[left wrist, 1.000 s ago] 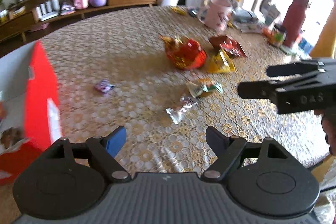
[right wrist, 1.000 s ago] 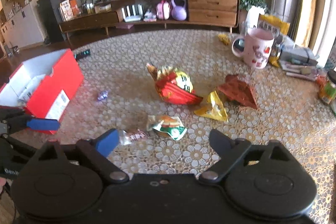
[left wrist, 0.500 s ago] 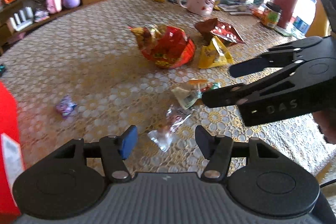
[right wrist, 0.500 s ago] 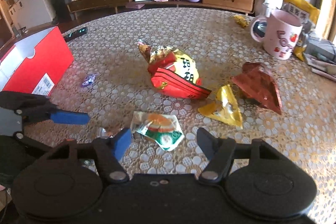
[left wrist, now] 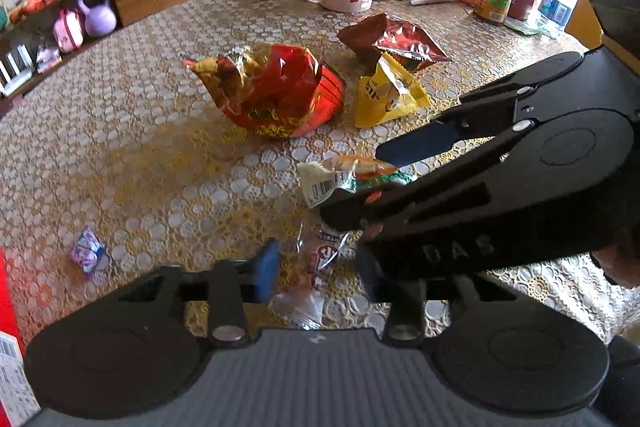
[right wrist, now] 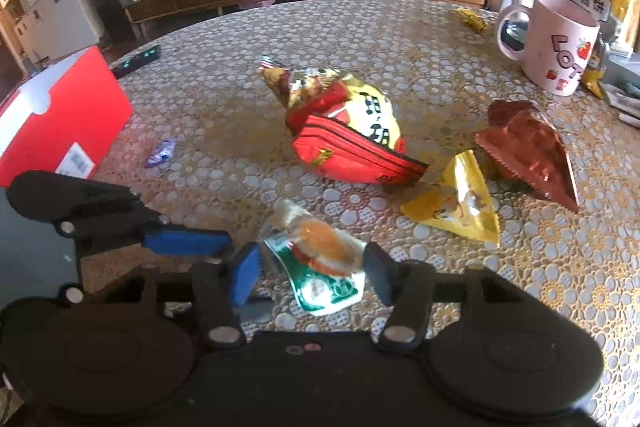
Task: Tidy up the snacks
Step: 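Grasp the small clear wrapped snack with the left tool while the right tool grasps the green-and-white packet, then carry the clear snack with the left tool while the right tool carries the green packet into the box, then open both tools to drop the snacks into the box, then withdraw both tools from the box and move them toward the chip bags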
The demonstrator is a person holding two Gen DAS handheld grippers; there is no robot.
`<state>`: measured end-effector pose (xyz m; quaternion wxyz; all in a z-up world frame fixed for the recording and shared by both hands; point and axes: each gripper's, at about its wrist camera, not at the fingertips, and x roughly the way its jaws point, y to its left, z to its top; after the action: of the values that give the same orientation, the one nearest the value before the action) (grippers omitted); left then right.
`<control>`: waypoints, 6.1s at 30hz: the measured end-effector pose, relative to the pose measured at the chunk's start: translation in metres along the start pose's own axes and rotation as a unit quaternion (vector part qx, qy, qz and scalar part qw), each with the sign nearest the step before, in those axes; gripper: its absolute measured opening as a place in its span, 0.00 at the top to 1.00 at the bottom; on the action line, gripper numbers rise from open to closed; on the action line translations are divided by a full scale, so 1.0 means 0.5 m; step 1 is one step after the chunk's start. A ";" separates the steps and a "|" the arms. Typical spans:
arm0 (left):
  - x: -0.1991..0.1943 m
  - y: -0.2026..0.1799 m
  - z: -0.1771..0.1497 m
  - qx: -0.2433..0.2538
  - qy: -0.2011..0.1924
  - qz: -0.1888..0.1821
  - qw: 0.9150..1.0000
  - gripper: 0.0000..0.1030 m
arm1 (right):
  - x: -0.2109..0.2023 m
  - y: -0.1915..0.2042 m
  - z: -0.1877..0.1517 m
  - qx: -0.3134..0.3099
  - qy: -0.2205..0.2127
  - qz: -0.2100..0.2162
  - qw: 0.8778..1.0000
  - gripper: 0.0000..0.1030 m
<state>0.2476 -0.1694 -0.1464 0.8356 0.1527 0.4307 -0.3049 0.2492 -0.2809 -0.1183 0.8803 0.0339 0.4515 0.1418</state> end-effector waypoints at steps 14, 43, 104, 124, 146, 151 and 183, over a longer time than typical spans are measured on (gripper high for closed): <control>-0.030 -0.018 -0.007 -0.023 -0.027 0.017 0.999 0.85 | -0.054 -0.024 -0.038 0.075 -0.025 -0.027 0.996 0.66; -0.331 0.040 -0.095 -0.162 -0.076 0.048 0.983 0.85 | -0.282 0.195 -0.069 0.072 -0.087 -0.027 0.993 0.66; -0.473 0.556 -0.307 -0.293 0.000 0.239 0.926 0.85 | -0.005 0.699 0.119 -0.149 -0.020 0.005 0.989 0.65; -0.399 0.563 -0.325 -0.283 0.049 0.218 0.933 0.84 | 0.015 0.705 0.104 -0.155 0.007 0.023 0.988 0.62; -0.486 0.502 -0.329 -0.300 -0.009 0.219 0.928 0.27 | -0.111 0.669 0.084 -0.125 -0.043 0.042 0.990 0.18; -0.506 0.477 -0.327 -0.301 -0.020 0.219 0.928 0.27 | -0.152 0.649 0.072 -0.116 -0.061 0.039 0.991 0.00; -0.474 0.179 -0.131 -0.232 -0.082 0.128 0.961 0.20 | -0.322 0.356 -0.004 -0.007 -0.090 -0.030 0.995 0.00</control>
<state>0.1587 0.0228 0.0075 0.9126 -0.0175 0.3963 -0.0990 0.1195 -0.1556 0.0403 0.9216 0.0268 0.3699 0.1147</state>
